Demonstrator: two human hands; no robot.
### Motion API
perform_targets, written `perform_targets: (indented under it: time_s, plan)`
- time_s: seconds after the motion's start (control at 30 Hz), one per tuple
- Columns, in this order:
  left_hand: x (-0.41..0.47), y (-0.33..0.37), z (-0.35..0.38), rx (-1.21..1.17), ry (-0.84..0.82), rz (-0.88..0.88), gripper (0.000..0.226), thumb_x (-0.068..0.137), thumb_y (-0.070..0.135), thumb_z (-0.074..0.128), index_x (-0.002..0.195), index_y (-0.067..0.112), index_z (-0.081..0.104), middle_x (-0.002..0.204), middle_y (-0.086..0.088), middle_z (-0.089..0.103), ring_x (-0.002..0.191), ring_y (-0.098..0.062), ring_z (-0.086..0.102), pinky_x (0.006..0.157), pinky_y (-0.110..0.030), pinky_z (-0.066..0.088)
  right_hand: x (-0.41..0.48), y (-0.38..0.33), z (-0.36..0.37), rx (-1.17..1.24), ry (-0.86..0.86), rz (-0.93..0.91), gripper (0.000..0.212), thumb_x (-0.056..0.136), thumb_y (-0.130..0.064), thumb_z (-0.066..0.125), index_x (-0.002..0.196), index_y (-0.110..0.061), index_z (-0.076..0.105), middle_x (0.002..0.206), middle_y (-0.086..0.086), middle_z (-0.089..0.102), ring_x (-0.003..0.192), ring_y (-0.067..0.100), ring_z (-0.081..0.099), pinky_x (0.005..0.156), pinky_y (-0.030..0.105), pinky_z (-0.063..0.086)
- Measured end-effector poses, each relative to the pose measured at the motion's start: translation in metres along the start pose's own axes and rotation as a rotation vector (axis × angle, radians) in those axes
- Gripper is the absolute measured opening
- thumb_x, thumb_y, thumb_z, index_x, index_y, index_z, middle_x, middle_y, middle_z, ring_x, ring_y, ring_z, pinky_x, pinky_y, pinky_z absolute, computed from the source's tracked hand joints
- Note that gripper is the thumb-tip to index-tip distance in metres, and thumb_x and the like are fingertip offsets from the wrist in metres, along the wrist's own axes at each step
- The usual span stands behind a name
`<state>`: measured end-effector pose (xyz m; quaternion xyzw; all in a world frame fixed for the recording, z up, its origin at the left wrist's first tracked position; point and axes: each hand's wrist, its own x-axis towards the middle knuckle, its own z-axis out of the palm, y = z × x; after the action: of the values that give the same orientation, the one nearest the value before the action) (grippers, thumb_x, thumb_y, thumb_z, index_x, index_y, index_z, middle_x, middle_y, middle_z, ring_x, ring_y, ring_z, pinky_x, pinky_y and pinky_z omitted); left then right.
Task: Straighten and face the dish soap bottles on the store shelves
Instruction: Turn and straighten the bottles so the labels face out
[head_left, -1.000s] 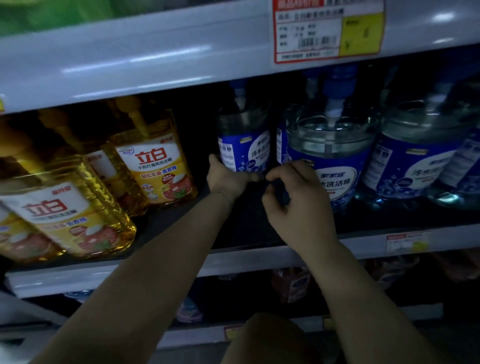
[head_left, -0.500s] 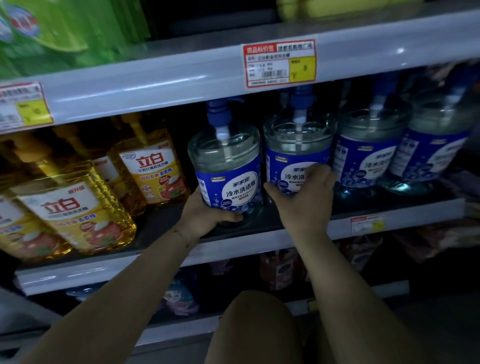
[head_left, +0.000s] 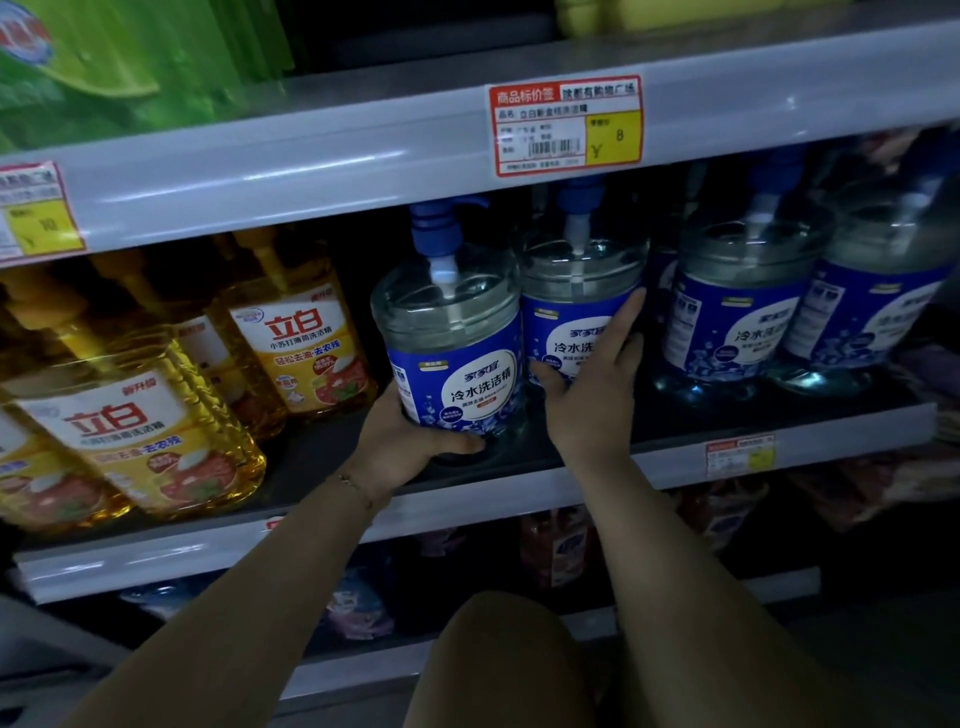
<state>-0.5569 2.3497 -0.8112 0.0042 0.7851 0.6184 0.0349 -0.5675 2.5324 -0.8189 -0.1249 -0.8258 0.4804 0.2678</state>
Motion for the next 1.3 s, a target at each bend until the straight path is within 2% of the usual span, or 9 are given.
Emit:
perform_targets:
  time_s: [0.13,0.4,0.5,0.7,0.9,1.03,1.1,1.2,1.3]
  plan:
    - [0.001,-0.001,-0.001,-0.003,-0.008,-0.008,0.08,0.048,-0.003,0.091,0.12,0.015,0.06,0.108,0.004,0.073,0.098,-0.011,0.07,0.083,-0.029,0.056,0.01,0.002,0.007,0.001,0.038,-0.006,0.11,0.085,-0.03,0.07,0.143,-0.044,-0.023,0.157,0.015,0.008,0.14,0.042,0.025,0.099,0.06,0.042]
    - [0.004,-0.005,-0.002,-0.013,-0.013,-0.005,0.079,0.048,-0.004,0.09,0.119,0.015,0.061,0.106,0.005,0.074,0.097,-0.012,0.07,0.08,-0.027,0.056,0.018,0.007,0.009,-0.081,0.191,0.076,0.087,0.085,-0.02,0.069,0.15,-0.015,0.012,0.142,0.019,0.03,0.125,0.04,0.036,0.095,0.049,0.042]
    - [0.004,-0.005,-0.002,-0.014,-0.018,-0.002,0.077,0.049,-0.004,0.09,0.117,0.017,0.061,0.104,0.007,0.074,0.095,-0.009,0.07,0.075,-0.021,0.055,0.019,0.005,0.012,-0.114,0.167,0.095,0.082,0.085,-0.019,0.069,0.147,-0.008,0.016,0.142,0.019,0.03,0.122,0.04,0.037,0.094,0.048,0.042]
    - [0.006,-0.008,-0.003,0.003,-0.013,-0.006,0.082,0.046,-0.001,0.092,0.12,0.015,0.06,0.108,0.003,0.074,0.101,-0.015,0.069,0.088,-0.037,0.056,0.041,0.001,0.009,-0.189,0.058,0.072,0.065,0.081,-0.018,0.072,0.13,-0.008,0.029,0.135,0.018,0.033,0.119,0.041,0.039,0.085,0.044,0.043]
    - [0.005,-0.006,-0.002,0.024,-0.003,-0.01,0.082,0.045,-0.001,0.092,0.12,0.016,0.061,0.108,0.004,0.073,0.1,-0.014,0.069,0.088,-0.036,0.056,0.055,0.004,0.005,-0.107,-0.078,0.051,0.051,0.085,-0.014,0.065,0.124,-0.017,0.032,0.128,0.017,0.045,0.114,0.036,0.047,0.087,0.041,0.046]
    - [0.007,0.0,0.003,0.017,-0.055,-0.019,0.079,0.049,-0.005,0.09,0.12,0.014,0.061,0.106,0.005,0.073,0.093,-0.005,0.07,0.076,-0.02,0.057,0.045,0.008,-0.011,-0.123,-0.188,-0.065,0.019,0.093,-0.024,0.055,0.108,-0.015,0.048,0.112,0.013,0.054,0.094,0.027,0.056,0.074,0.032,0.046]
    - [0.012,0.005,0.012,0.013,-0.093,-0.011,0.08,0.05,-0.007,0.09,0.121,0.014,0.061,0.106,0.005,0.073,0.091,-0.003,0.07,0.069,-0.014,0.055,0.029,0.008,-0.016,-0.12,-0.197,-0.145,0.017,0.096,-0.029,0.05,0.094,-0.012,0.051,0.095,0.012,0.058,0.08,0.025,0.058,0.066,0.032,0.046]
    - [0.022,0.011,0.035,0.042,-0.129,0.019,0.085,0.048,-0.003,0.092,0.124,0.015,0.056,0.109,0.005,0.072,0.099,-0.01,0.069,0.076,-0.02,0.057,0.007,0.007,-0.025,-0.069,-0.124,-0.223,0.018,0.098,-0.023,0.046,0.091,-0.007,0.049,0.083,0.012,0.058,0.072,0.027,0.057,0.059,0.034,0.045]
    - [0.031,0.017,0.059,0.039,-0.122,0.043,0.09,0.049,0.003,0.093,0.119,0.015,0.037,0.114,0.006,0.063,0.104,-0.011,0.063,0.09,-0.031,0.053,-0.004,0.006,-0.037,-0.101,-0.062,-0.365,0.012,0.092,-0.016,0.053,0.088,-0.006,0.048,0.079,0.01,0.055,0.065,0.024,0.055,0.053,0.03,0.041]
